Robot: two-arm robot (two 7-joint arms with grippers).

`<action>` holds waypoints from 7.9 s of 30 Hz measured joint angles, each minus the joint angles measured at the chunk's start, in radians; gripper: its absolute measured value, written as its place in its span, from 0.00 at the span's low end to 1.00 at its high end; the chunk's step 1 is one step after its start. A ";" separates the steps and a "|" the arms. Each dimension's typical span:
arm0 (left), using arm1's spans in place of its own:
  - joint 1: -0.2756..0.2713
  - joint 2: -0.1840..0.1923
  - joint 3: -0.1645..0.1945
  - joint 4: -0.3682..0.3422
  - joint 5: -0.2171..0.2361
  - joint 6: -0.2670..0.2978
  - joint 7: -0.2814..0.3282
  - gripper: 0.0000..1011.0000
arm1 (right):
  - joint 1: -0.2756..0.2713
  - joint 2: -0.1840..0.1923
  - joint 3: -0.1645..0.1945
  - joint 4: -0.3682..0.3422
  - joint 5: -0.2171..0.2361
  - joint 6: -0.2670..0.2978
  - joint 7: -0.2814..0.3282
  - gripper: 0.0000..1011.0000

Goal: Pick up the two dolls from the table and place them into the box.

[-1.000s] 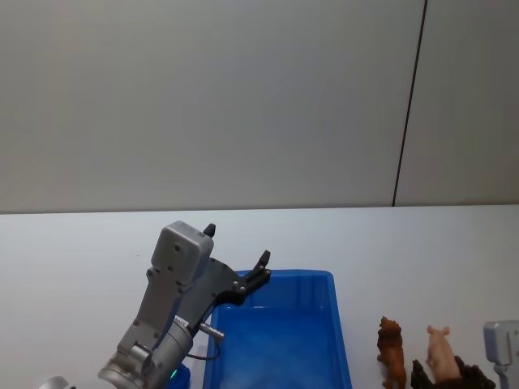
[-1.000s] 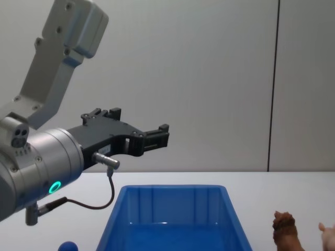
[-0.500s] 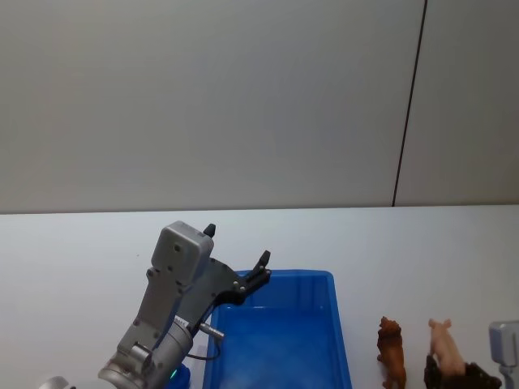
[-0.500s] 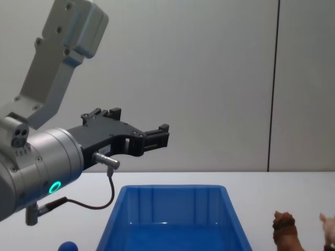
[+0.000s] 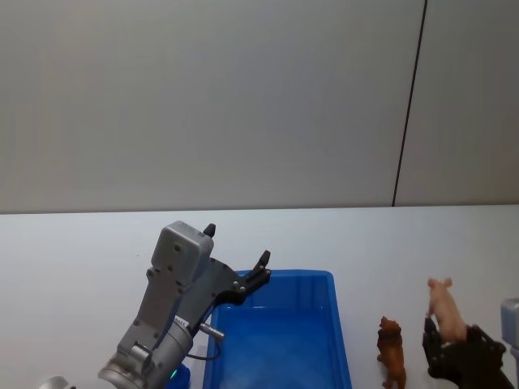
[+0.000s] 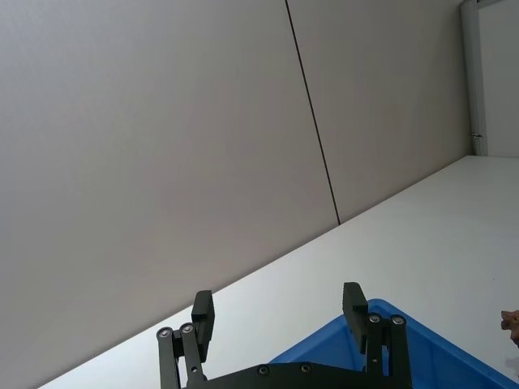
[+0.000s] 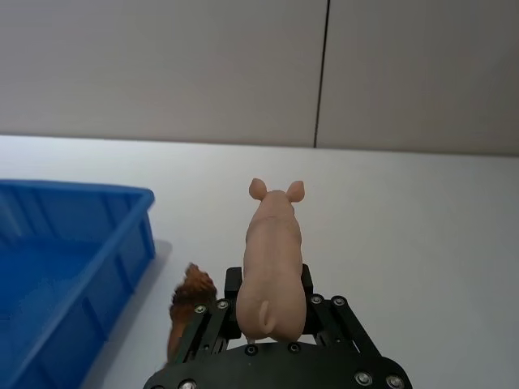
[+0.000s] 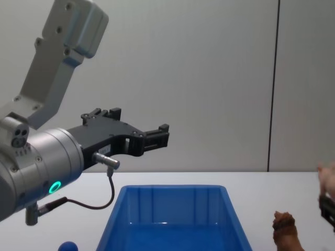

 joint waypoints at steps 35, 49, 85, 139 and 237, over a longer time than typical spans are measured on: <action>0.000 0.000 0.000 0.000 0.000 0.000 0.000 0.99 | 0.177 -0.102 -0.062 0.108 -0.005 0.060 0.413 0.39; 0.000 0.000 0.000 0.000 0.000 0.000 0.000 0.99 | 0.249 -0.143 -0.081 0.191 -0.010 0.107 0.486 0.85; 0.000 0.000 0.000 0.000 0.000 0.000 0.000 0.99 | 0.049 -0.038 -0.038 -0.042 -0.014 0.120 0.137 0.99; 0.000 0.000 0.000 0.000 0.000 0.000 0.000 0.99 | 0.020 -0.105 -0.066 0.106 -0.073 0.093 0.035 0.31; 0.000 0.000 0.000 0.000 0.000 0.000 0.000 0.99 | 0.048 -0.068 -0.023 -0.002 -0.068 -0.052 0.121 0.99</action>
